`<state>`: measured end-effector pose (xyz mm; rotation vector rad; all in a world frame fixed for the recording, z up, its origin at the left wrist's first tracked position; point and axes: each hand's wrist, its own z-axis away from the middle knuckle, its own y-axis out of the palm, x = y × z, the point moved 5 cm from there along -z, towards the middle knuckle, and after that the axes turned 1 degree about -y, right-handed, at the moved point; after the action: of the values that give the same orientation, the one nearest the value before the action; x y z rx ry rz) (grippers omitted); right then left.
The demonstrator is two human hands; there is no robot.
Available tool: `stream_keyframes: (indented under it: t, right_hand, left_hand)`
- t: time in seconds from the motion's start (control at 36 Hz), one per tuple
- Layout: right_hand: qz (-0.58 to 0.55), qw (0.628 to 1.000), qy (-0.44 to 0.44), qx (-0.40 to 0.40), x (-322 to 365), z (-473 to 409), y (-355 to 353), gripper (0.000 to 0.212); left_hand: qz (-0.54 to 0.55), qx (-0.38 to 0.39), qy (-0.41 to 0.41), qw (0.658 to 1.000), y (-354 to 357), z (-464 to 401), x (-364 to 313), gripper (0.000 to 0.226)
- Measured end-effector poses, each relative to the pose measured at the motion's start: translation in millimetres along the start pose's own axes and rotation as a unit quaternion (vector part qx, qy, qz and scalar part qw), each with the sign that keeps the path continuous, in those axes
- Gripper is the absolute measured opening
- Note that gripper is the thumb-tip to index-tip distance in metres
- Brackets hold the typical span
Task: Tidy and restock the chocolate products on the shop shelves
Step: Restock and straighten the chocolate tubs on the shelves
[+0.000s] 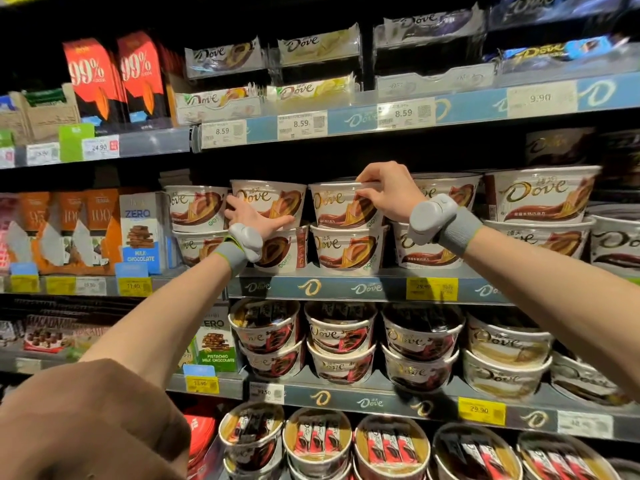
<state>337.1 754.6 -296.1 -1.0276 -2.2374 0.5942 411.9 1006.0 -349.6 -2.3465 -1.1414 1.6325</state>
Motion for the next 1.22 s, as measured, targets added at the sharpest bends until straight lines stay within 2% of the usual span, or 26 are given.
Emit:
stream_keyframes:
  t: [0.14, 0.31, 0.5, 0.67, 0.83, 0.94, 1.06, 1.22]
  right_hand:
    - [0.002, 1.000, -0.002, 0.002, 0.5, 0.5, -1.3, 0.020]
    - [0.033, 0.999, -0.006, -0.002, 1.0, -1.2, -2.1, 0.021]
    - [0.052, 0.999, -0.003, -0.003, 3.0, -0.9, -2.3, 0.021]
    - [0.051, 0.999, 0.002, 0.008, 4.0, -2.0, -2.5, 0.022]
    - [0.046, 0.999, -0.005, 0.009, 3.2, -0.9, -2.9, 0.021]
    - [0.043, 0.999, -0.004, 0.015, 3.1, -1.9, -3.0, 0.022]
    - [0.042, 0.999, -0.001, 0.015, 2.9, -1.9, -3.7, 0.023]
    - [0.050, 0.999, 0.000, 0.018, 4.4, -2.5, -3.7, 0.022]
  left_hand:
    - [-0.012, 0.008, 0.022, 1.000, 1.8, 1.0, 0.3, 0.127]
    - [0.037, 0.003, 0.020, 0.999, 2.1, 1.0, 1.2, 0.128]
    - [0.062, 0.007, 0.036, 0.997, 10.2, 4.8, -0.8, 0.111]
    - [0.042, 0.028, 0.019, 0.999, 9.1, -2.1, 2.2, 0.117]
    - [0.045, 0.022, -0.002, 0.999, 6.0, -7.5, 7.8, 0.136]
    - [0.049, 0.029, -0.004, 0.998, 4.0, -7.2, 10.9, 0.134]
    - [0.025, 0.054, -0.003, 0.998, 8.8, -6.8, 8.4, 0.133]
    - [-0.072, 0.095, 0.001, 0.993, 17.4, -4.4, 6.4, 0.129]
